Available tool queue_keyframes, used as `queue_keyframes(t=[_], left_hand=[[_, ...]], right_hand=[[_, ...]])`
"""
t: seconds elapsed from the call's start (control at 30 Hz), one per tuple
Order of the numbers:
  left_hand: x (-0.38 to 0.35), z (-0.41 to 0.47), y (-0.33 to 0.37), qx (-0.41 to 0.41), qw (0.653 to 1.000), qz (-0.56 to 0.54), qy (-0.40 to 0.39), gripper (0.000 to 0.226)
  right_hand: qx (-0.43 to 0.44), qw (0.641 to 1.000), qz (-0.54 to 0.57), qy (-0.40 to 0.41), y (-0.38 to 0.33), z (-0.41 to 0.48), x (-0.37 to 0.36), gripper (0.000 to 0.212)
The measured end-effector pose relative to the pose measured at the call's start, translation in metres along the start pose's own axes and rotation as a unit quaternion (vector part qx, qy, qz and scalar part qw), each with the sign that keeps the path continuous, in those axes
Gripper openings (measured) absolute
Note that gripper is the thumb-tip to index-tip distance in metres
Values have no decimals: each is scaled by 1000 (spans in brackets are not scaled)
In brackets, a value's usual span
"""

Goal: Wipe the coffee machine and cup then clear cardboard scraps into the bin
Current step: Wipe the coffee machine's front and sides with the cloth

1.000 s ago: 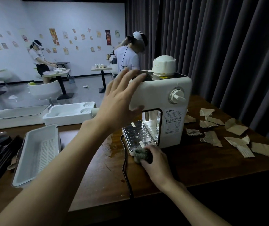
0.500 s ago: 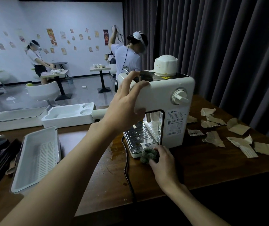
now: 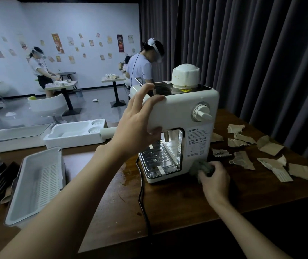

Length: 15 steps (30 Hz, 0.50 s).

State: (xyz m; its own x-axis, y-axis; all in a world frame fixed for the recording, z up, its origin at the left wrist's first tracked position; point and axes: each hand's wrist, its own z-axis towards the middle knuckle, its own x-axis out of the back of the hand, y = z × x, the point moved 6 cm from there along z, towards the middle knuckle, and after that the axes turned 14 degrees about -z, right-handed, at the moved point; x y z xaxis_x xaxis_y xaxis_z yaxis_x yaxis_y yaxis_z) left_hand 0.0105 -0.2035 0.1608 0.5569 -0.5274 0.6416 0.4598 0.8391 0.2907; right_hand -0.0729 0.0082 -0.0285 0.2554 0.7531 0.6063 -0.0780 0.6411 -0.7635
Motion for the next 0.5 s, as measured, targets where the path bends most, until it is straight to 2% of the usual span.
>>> queue_keyframes(t=[0.1, 0.23, 0.37, 0.5], left_hand=[[-1, 1, 0, 5, 1000, -3, 0, 77], [-3, 2, -1, 13, 1000, -6, 2, 78], [-3, 2, 0, 11, 1000, -9, 1, 78], [-3, 2, -1, 14, 1000, -11, 4, 79]], right_hand=[[-23, 999, 29, 14, 10, 9, 6, 42], [4, 1000, 16, 9, 5, 1, -1, 31], [15, 999, 29, 9, -4, -12, -6, 37], [27, 999, 20, 7, -2, -13, -7, 31]])
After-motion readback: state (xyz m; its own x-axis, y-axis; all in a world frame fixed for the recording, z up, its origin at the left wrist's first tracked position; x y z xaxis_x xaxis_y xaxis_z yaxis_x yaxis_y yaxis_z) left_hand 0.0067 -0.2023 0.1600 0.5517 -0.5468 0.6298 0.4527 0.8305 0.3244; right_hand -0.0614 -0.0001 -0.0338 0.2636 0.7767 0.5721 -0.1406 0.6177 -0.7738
